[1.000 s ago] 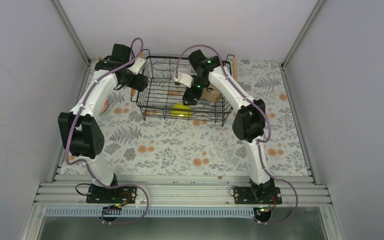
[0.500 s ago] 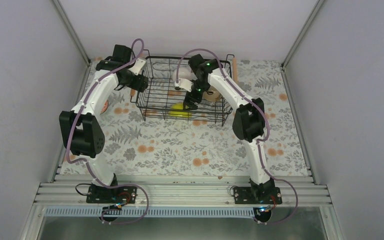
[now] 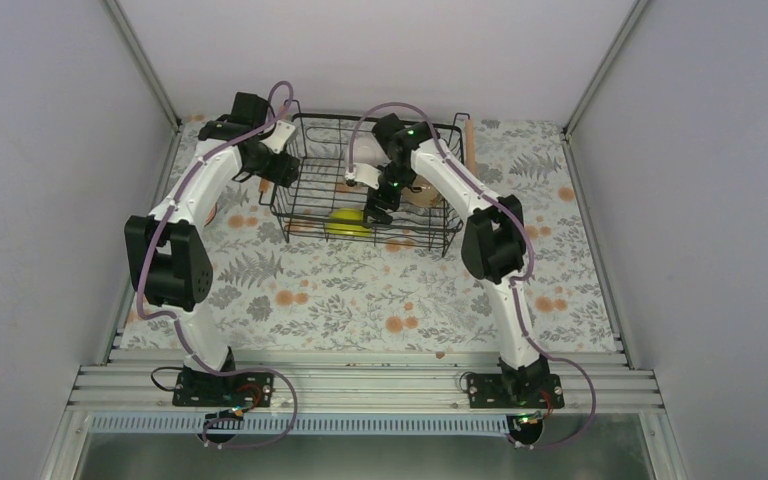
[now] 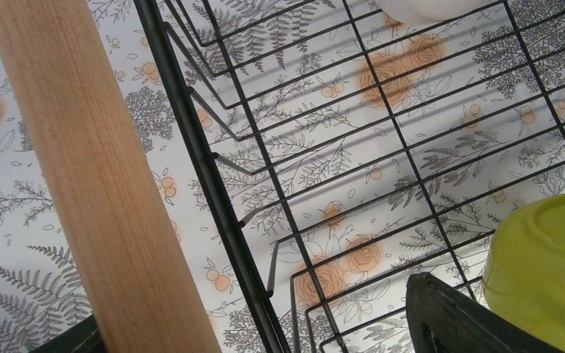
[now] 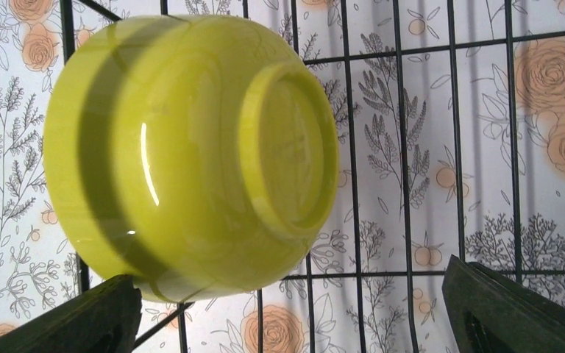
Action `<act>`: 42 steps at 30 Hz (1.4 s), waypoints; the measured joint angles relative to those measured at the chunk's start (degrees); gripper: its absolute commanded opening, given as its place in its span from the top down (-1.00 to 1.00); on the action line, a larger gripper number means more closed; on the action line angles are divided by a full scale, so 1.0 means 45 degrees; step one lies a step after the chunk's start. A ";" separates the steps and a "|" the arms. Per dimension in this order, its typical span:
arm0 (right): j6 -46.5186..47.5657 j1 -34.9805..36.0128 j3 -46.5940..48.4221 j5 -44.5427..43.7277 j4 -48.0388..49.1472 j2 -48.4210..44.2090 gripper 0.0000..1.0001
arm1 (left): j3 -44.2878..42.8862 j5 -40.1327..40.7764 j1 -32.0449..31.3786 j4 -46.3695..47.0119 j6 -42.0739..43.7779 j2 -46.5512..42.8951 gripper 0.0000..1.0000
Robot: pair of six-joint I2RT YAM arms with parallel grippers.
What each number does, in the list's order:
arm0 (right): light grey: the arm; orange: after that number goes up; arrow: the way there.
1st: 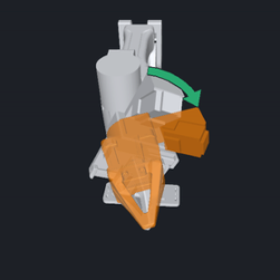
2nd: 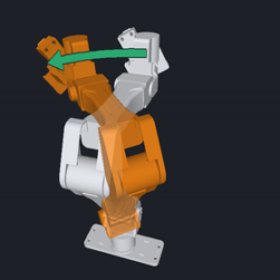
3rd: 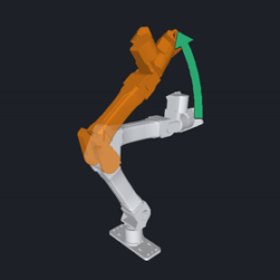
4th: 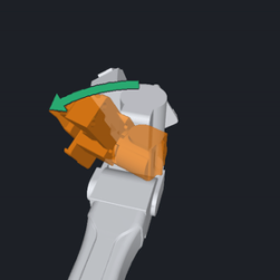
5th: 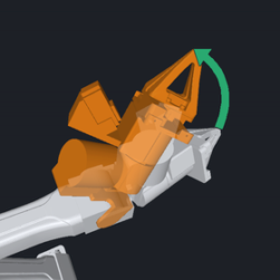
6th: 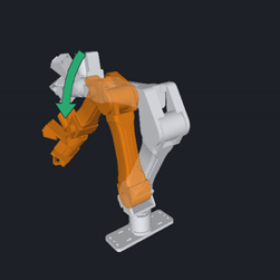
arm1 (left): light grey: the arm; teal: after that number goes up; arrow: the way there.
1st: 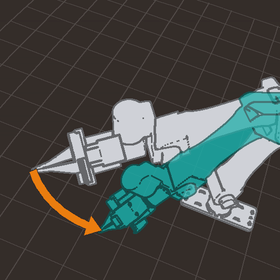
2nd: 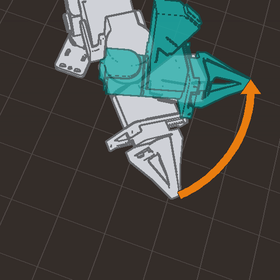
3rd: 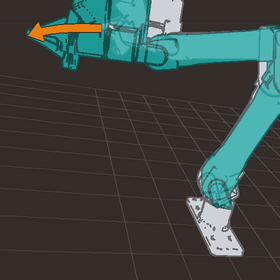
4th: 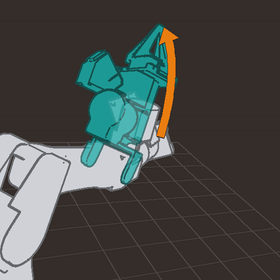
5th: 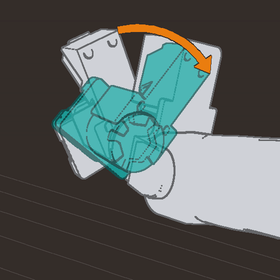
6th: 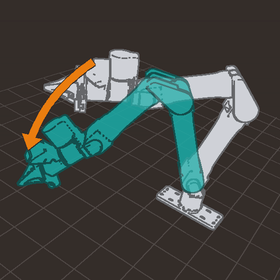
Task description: Unload the bowls from the dish rack
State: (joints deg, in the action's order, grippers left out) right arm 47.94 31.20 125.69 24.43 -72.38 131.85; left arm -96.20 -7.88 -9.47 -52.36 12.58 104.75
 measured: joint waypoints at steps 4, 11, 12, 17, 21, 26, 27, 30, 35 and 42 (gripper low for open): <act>0.0058 0.0063 0.0325 0.0267 -0.0087 0.0277 -1.00 | 0.0000 0.0044 -0.0015 0.0000 0.0005 0.0005 -0.57; 0.0068 0.0063 0.1049 0.0675 -0.0219 0.0617 -1.00 | 0.0005 0.0073 -0.0029 0.0000 0.0005 0.0068 -0.56; 0.0068 0.0063 0.1263 0.0758 -0.0223 0.0661 -1.00 | 0.0005 0.0087 -0.0039 0.0005 0.0005 0.0087 -0.56; 0.0058 0.0049 0.2040 0.1117 -0.0209 0.0724 -1.00 | 0.0044 0.0107 -0.0053 0.0010 0.0005 0.0117 -0.56; 0.0063 0.0044 0.2147 0.1506 -0.0194 0.0724 -1.00 | 0.0087 0.0141 -0.0068 0.0049 0.0010 0.0121 -0.57; 0.0083 0.0044 0.1962 0.1860 -0.0214 0.0729 -1.00 | 0.0146 0.0141 -0.0078 0.0063 0.0010 0.0121 -0.56; 0.0087 0.0044 0.1957 0.1943 -0.0214 0.0763 -1.00 | 0.0146 0.0141 -0.0078 0.0063 0.0010 0.0121 -0.56; 0.0097 0.0049 0.1957 0.2200 -0.0209 0.0923 -1.00 | 0.0146 0.0160 -0.0092 0.0063 0.0010 0.0121 -0.57; 0.0097 0.0053 0.1987 0.2579 -0.0228 0.1511 -1.00 | 0.0146 0.0199 -0.0112 0.0024 0.0019 0.0141 -0.57; 0.0102 0.0034 0.2662 0.3050 -0.0549 0.2055 -1.00 | 0.0146 0.0408 -0.0175 0.0005 0.0024 0.0214 -0.57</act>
State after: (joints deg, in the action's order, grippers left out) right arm 48.40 31.35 137.67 38.15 -74.85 141.10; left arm -95.55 -6.04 -10.26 -52.34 12.69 105.71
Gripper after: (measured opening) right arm 0.998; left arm 0.783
